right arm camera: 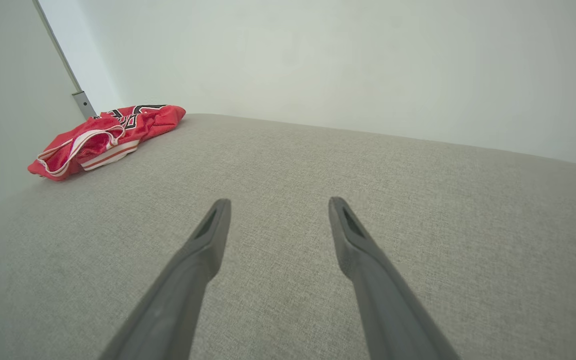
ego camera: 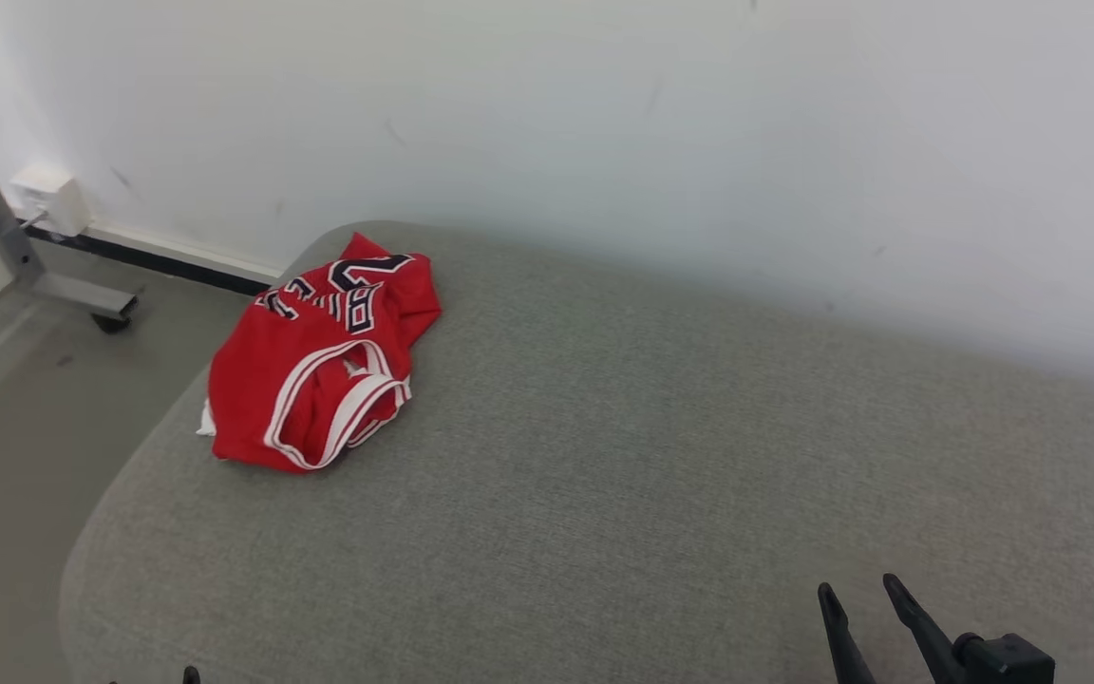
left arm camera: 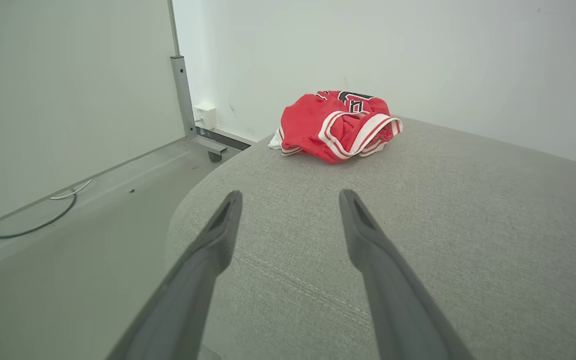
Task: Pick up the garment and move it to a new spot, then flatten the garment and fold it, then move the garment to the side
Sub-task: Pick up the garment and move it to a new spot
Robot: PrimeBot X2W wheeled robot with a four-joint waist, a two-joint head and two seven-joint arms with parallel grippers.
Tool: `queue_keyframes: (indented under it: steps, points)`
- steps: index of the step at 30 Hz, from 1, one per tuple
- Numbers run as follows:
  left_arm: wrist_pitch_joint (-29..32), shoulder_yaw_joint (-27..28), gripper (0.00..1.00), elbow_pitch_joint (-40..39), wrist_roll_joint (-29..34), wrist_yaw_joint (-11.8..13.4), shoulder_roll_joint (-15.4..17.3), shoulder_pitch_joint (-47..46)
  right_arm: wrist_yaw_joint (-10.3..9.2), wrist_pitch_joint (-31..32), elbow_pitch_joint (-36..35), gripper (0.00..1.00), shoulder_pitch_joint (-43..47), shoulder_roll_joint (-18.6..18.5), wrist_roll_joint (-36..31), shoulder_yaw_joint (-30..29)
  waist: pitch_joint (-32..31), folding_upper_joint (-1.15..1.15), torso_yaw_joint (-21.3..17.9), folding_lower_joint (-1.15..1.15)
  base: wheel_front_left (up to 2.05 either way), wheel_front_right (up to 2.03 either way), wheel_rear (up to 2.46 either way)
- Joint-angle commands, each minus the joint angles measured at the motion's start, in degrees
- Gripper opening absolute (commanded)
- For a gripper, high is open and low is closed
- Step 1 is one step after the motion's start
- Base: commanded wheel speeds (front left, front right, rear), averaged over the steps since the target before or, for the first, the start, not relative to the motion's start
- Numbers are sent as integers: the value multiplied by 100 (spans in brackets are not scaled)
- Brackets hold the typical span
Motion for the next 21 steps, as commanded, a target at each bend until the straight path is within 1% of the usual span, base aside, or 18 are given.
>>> queue_keyframes:
  steps: [1, 5, 8, 13, 21]
  points:
    - [-18, 37, 100, -10, 61, -5, 22, 85, -16, -21, 8, 100, 17, 32, 37, 9, -59, 0, 399, 0, 0, 0, 0]
    - [-18, 74, 100, -5, 54, -8, 37, 100, -16, -41, 32, 100, 4, 44, 42, 58, -41, 0, 631, 0, 0, 0, 0]
    - [-18, 151, 100, -41, 17, -3, 25, 163, -16, -47, 68, 100, -99, 55, 60, 183, -3, 0, 715, 0, 0, 0, 0]
    - [-18, 217, 100, -73, -12, -4, 12, 201, -16, -49, 131, 100, -197, -12, 105, 327, 19, 0, 732, 0, 0, 0, 0]
    - [-18, 202, 100, -29, -32, -5, 10, 125, -16, -62, 182, 100, -183, -52, 162, 369, -18, 0, 694, 0, 0, 0, 0]
